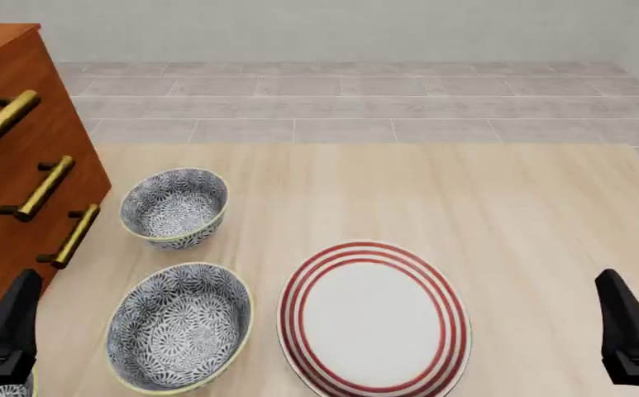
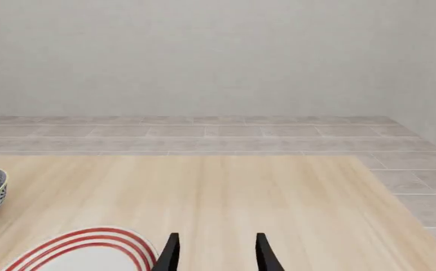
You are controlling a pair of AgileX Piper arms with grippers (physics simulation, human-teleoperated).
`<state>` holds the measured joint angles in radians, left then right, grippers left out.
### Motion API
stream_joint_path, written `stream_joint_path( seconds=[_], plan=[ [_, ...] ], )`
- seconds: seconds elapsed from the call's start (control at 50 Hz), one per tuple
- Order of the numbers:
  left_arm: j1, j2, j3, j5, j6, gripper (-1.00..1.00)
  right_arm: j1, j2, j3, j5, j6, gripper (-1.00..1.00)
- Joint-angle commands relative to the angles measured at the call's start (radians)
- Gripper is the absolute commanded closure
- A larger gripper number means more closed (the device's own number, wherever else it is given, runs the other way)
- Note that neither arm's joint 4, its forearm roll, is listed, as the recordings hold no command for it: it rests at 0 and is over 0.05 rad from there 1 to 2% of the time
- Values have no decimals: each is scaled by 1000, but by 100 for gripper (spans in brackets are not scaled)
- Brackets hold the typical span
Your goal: Put the bowl at the front on the plate.
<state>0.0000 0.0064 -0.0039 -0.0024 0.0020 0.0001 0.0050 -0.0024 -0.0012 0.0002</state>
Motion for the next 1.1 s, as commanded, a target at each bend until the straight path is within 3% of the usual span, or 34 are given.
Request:
stream_joint_path(
  seconds=[0.02, 0.18, 0.2, 0.24, 0.28, 0.3, 0.34, 0.36, 0.48, 0.52, 0.6, 0.68, 0.8, 0.94, 1.02, 1.1],
  plan=[
    [7, -6, -6, -8, -43, -100, 0, 0, 0, 0, 0, -100],
    [-16, 92, -161, 191, -30, -100, 0, 0, 0, 0, 0, -100],
    [-32, 79, -186, 222, -3, -100, 0, 0, 0, 0, 0, -100],
    [-30, 133, -220, 259, -59, -100, 1, 0, 0, 0, 0, -100],
    [-32, 117, -263, 312, -51, -100, 0, 0, 0, 0, 0, -100],
    [-36, 146, -281, 336, -130, -100, 0, 0, 0, 0, 0, -100],
    [-37, 138, -320, 384, -105, -100, 0, 0, 0, 0, 0, -100],
    [-24, 145, -352, 411, -134, -100, 0, 0, 0, 0, 0, -100],
    [-64, 134, -374, 544, -311, -100, 0, 0, 0, 0, 0, -100],
    [-58, 129, -394, 580, -292, -100, 0, 0, 0, 0, 0, -100],
    [-53, 144, -444, 663, -364, -100, 0, 0, 0, 0, 0, -100],
    [-70, 155, -515, 741, -385, -100, 0, 0, 0, 0, 0, -100],
    [-74, 164, -540, 846, -410, -100, 0, 0, 0, 0, 0, -100],
    [-94, 165, -527, 976, -499, -100, 0, 0, 0, 0, 0, -100],
    [-87, 173, -532, 1040, -515, -100, 0, 0, 0, 0, 0, -100],
    [-60, 206, -562, 1090, -471, -100, 0, 0, 0, 0, 0, -100]
  ],
)
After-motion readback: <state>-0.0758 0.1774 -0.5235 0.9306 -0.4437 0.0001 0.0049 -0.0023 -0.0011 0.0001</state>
